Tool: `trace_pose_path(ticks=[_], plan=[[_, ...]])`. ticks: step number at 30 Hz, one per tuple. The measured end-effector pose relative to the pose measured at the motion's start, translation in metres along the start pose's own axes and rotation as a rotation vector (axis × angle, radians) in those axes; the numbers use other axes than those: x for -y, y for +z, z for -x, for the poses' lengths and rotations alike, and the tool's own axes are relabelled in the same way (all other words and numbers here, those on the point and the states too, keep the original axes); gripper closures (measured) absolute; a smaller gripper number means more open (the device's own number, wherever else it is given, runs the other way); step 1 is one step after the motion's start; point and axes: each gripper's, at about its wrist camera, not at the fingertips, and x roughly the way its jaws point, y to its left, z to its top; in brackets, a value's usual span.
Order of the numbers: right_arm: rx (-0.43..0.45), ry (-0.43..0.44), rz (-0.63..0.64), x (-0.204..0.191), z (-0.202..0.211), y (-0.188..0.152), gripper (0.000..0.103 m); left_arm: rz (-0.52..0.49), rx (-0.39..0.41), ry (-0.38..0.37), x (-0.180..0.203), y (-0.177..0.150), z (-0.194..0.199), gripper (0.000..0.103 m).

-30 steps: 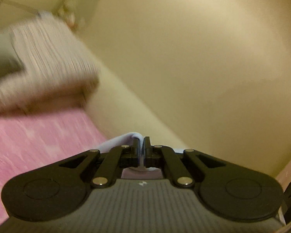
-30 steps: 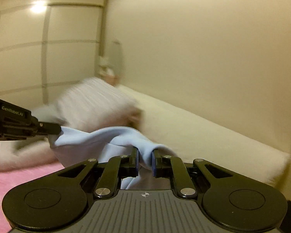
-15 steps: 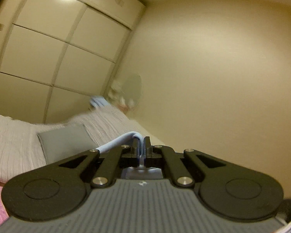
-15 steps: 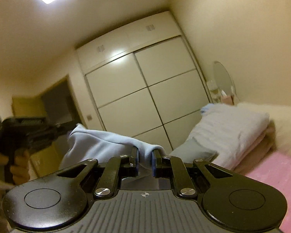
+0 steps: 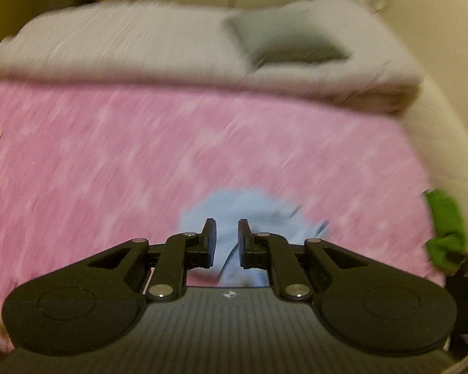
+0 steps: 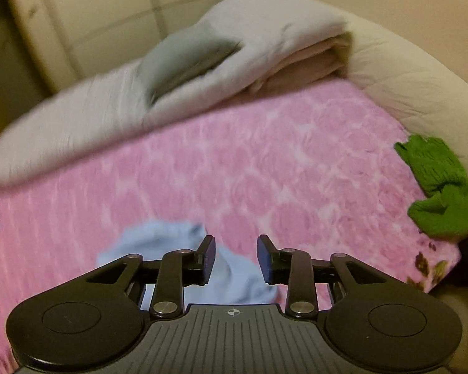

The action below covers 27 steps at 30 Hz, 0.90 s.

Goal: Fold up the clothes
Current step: 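Lift the sweatshirt with both grippers and drop it onto the bedspread center, then move both open grippers toward the crumpled sweatshirt on the bedspread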

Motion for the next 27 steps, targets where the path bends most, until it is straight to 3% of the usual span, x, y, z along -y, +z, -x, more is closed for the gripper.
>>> trace_pose_path(ticks=[4, 8, 13, 19, 27], plan=[[-0.044, 0.087, 0.160, -0.006, -0.014, -0.043, 0.069, 0.002, -0.055, 0.063, -0.009, -0.075, 0.011, 0.094], [-0.126, 0.143, 0.258, 0.001, -0.022, -0.077, 0.069, 0.063, -0.084, 0.052, 0.005, -0.111, 0.015, 0.090], [-0.213, 0.172, 0.341, 0.014, -0.031, -0.102, 0.069, 0.095, -0.091, 0.108, 0.019, -0.164, 0.038, 0.088], [-0.255, 0.209, 0.422, 0.016, -0.030, -0.118, 0.069, 0.091, -0.065, 0.187, 0.037, -0.198, 0.044, 0.085], [-0.221, 0.259, 0.460, 0.011, -0.016, -0.117, 0.069, 0.070, -0.029, 0.202, 0.049, -0.201, 0.060, 0.083]])
